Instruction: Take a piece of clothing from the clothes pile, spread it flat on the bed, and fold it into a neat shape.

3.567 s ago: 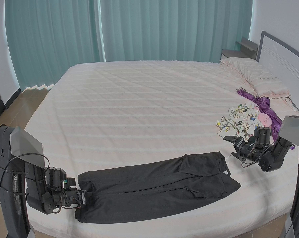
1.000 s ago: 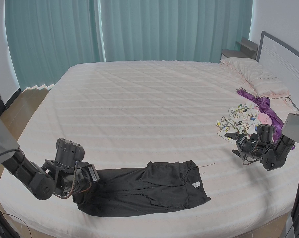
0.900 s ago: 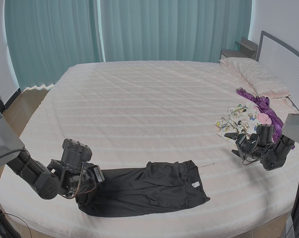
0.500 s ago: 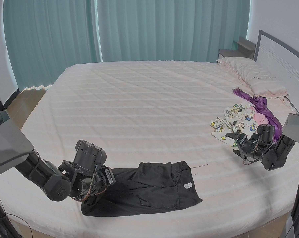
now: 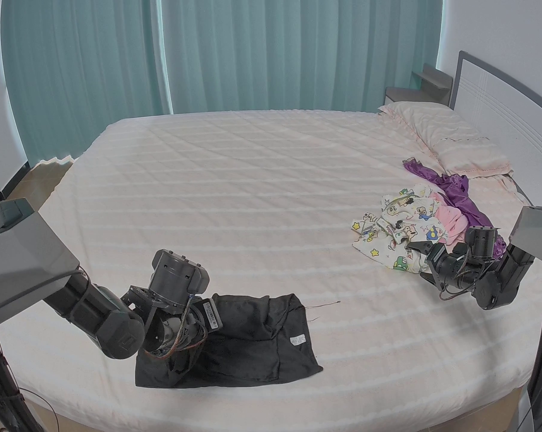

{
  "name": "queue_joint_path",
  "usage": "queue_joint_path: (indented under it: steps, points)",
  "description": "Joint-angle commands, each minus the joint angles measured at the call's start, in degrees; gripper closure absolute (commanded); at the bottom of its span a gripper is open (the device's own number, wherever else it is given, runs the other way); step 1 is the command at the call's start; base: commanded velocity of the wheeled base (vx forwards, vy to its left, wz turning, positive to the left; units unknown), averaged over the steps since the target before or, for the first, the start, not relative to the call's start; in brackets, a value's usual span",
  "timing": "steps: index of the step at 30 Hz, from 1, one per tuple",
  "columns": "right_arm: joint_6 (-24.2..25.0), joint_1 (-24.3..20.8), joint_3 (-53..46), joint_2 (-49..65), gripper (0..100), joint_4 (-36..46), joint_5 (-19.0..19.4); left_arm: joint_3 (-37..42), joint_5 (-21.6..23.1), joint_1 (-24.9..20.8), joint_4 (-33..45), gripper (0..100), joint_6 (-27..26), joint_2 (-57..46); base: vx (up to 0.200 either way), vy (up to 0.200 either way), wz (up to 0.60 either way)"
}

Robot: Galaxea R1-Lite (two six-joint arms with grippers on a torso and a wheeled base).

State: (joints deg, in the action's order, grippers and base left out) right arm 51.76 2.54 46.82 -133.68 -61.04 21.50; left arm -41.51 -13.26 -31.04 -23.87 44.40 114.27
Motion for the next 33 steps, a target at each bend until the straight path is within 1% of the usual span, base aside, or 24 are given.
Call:
queue_joint_path:
  steps: [1,5,10,17,18,21,27,30,33]
  points:
    - [-0.1,-0.3,0.0,-0.3,0,0.0,0.0,-3.2,0.0,-0.8,1.5,100,0.1,1.9,0.000,-0.200,0.00]
    - [-0.1,-0.3,0.0,-0.3,0,0.0,0.0,-5.6,0.0,-1.0,1.9,100,0.3,3.0,0.000,-0.200,0.00]
    - [-0.1,-0.3,0.0,-0.4,0,0.0,0.0,-8.4,-0.1,-1.2,2.0,100,0.5,7.0,0.000,0.000,0.00]
    - [-0.1,-0.3,0.0,-0.5,0,0.0,0.0,-11.5,-0.1,-1.3,2.0,100,3.5,10.0,0.000,0.000,0.00]
    - [-0.1,-0.3,0.0,-0.5,0,0.0,0.0,-11.7,-0.1,-1.4,2.0,0,3.5,10.4,0.000,0.000,0.00]
    - [-0.1,-0.3,0.0,-0.5,0,0.0,0.0,-12.2,0.0,-1.5,2.1,0,3.7,10.8,0.000,0.000,0.00]
    - [-0.1,-0.3,0.0,-0.6,0,0.0,0.0,-11.6,0.2,-3.3,2.0,0,5.7,10.0,0.000,0.000,0.00]
    - [-0.1,-0.3,0.0,-0.5,0,0.0,0.0,-11.2,0.3,-3.3,1.9,0,6.7,6.3,0.000,0.000,0.00]
    - [-0.1,-0.3,0.0,-0.6,0,0.0,0.0,-10.8,1.0,-3.3,1.5,0,9.8,1.0,0.000,0.000,0.00]
